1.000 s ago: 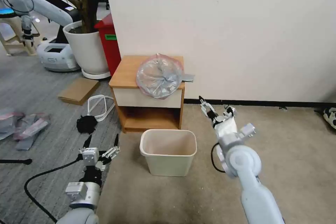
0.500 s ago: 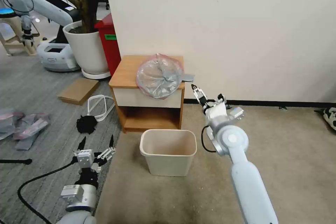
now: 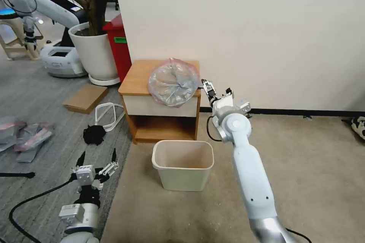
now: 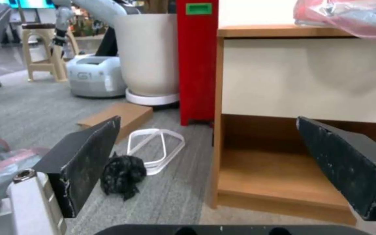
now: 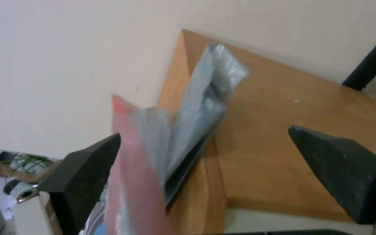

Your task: Pick up the garbage bag from the table and place it over the trash can.

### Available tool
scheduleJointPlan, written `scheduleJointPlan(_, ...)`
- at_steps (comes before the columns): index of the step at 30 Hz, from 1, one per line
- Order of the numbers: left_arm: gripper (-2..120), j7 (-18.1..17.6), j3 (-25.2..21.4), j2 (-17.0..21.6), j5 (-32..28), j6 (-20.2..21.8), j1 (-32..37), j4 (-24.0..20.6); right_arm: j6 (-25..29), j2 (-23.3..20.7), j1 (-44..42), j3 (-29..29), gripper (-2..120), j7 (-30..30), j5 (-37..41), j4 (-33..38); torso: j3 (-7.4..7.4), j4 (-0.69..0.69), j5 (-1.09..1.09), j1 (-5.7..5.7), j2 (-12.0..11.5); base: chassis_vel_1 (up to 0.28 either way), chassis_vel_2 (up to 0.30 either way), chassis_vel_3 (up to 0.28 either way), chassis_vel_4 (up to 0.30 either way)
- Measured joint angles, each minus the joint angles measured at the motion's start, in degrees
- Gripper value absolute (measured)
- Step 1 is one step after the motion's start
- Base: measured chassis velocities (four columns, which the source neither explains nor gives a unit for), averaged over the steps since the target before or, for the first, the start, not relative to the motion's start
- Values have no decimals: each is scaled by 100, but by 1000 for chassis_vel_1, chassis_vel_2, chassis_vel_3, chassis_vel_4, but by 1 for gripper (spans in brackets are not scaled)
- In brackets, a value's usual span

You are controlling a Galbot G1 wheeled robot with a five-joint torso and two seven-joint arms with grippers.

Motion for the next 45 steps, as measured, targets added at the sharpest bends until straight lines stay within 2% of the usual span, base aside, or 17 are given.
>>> scheduleJointPlan(33, 100, -1, -97, -173, 187, -168, 69, 62, 9, -13, 541, -37, 89, 147, -37, -634, 0, 0, 0, 0, 0, 0, 0, 0, 0)
scheduleJointPlan(41, 100, -3, -105, -192, 197, -178, 69, 86, 8, -13, 632, -43, 76, 149, -37, -707, 0, 0, 0, 0, 0, 0, 0, 0, 0)
scheduleJointPlan(45, 100, -4, -102, -215, 220, -181, 53, 117, 9, -13, 678, -44, 62, 149, -34, -726, 0, 0, 0, 0, 0, 0, 0, 0, 0)
